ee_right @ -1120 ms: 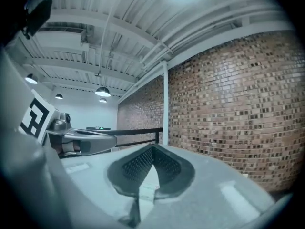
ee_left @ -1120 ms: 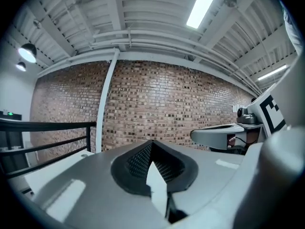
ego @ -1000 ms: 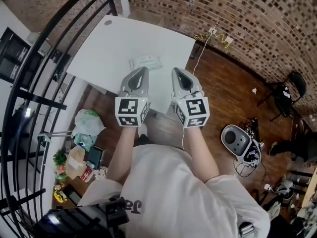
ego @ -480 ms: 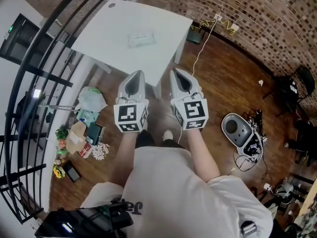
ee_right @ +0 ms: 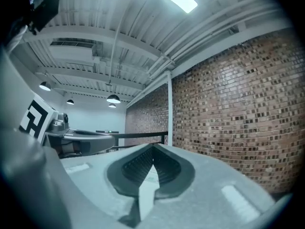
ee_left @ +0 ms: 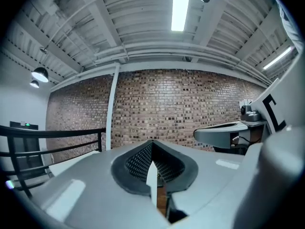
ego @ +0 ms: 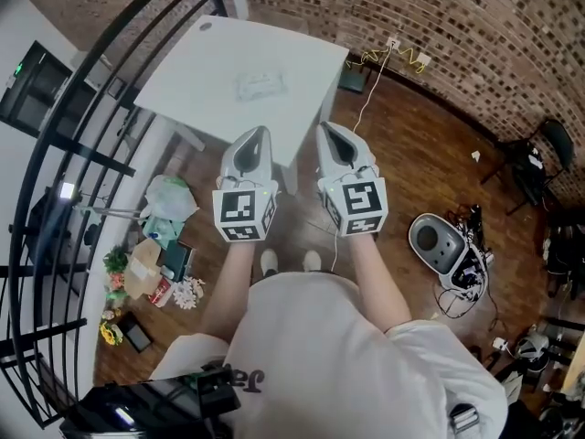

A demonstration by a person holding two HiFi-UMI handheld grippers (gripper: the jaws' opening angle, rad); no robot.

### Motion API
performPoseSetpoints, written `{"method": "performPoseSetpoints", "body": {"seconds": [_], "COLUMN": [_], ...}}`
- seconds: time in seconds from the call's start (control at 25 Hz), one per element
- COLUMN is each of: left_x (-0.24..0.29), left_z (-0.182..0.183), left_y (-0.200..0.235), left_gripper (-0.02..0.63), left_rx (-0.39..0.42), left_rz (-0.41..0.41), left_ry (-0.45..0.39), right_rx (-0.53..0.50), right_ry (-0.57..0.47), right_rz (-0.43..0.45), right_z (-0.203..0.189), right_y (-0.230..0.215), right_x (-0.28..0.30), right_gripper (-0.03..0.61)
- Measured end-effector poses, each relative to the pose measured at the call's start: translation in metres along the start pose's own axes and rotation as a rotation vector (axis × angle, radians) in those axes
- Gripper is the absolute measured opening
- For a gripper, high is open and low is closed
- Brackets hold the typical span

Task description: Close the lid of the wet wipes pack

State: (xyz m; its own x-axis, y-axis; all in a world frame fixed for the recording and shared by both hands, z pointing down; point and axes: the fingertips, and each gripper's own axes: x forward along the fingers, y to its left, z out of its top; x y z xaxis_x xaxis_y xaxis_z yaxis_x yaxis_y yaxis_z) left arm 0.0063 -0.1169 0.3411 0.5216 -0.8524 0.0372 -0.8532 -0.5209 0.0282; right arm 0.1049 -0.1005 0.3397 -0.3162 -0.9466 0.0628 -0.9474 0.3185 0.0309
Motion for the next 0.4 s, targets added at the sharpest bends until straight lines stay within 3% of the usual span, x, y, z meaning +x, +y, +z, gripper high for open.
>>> {"method": "performPoseSetpoints", "body": {"seconds": [0.24,0.4], "left_x": [-0.009,-0.015], "left_z": [-0.005,-0.032], "left_y": [0.008,0.002], "left_gripper": [0.017,0.017], "left_rx": [-0.002,-0.053], "left_rz": [-0.006,-0.013], "left_ry": [0.01,0.064], "right_rx": [0.002,0.01], "right_ry": [0.016,0.064], "right_rz": [0.014,0.025], "right_z": [-0.006,-0.019], "right_y": [0.016,0.023], "right_x": [0.005,-0.001], "right_gripper": [-0.012,-0.012]}}
